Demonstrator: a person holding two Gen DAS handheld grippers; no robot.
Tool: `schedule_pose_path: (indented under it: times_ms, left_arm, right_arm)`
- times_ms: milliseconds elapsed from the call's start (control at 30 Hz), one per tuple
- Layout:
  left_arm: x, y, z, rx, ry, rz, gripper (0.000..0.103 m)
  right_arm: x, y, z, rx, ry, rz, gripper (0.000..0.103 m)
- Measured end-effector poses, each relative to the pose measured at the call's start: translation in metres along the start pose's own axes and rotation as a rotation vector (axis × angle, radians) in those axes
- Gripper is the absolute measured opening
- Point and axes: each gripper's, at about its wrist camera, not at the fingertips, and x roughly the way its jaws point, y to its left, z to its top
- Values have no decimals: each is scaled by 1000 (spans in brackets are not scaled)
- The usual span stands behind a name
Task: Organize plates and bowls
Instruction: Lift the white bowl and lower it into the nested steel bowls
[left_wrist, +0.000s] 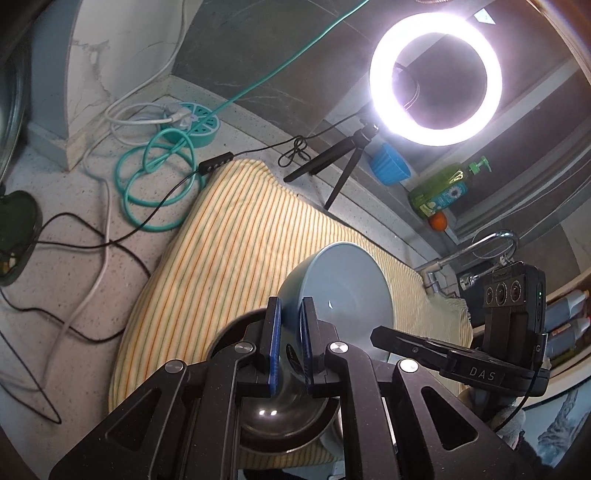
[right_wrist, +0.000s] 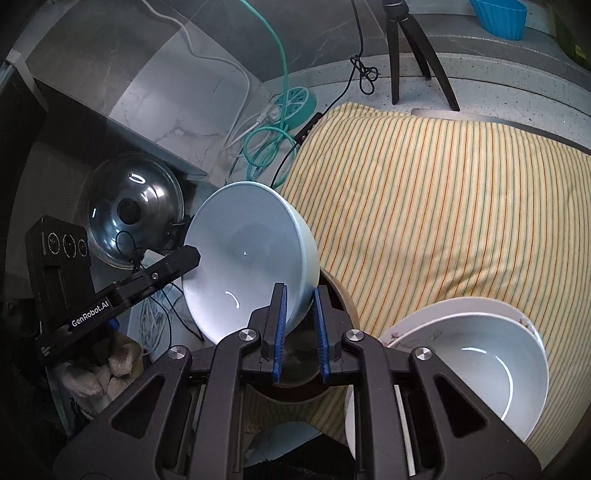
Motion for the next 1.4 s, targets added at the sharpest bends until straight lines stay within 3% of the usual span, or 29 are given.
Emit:
schedule_pose_path:
  times_ms: [467, 1267, 1300, 1400]
  left_arm:
    - [-1, 19, -36, -69, 60, 3, 9]
    - [12, 32, -47, -91, 113, 24, 9]
    - [12, 32, -47, -89, 112, 25, 9]
    - [9, 31, -47, -91, 106, 11, 18]
  right_arm:
    - [17, -5, -35, 15, 71, -3, 15]
    - [39, -2, -40, -20, 104, -62, 17]
    - [39, -2, -40, -19, 104, -60, 21]
    - [33, -1, -39, -17, 89, -25, 49]
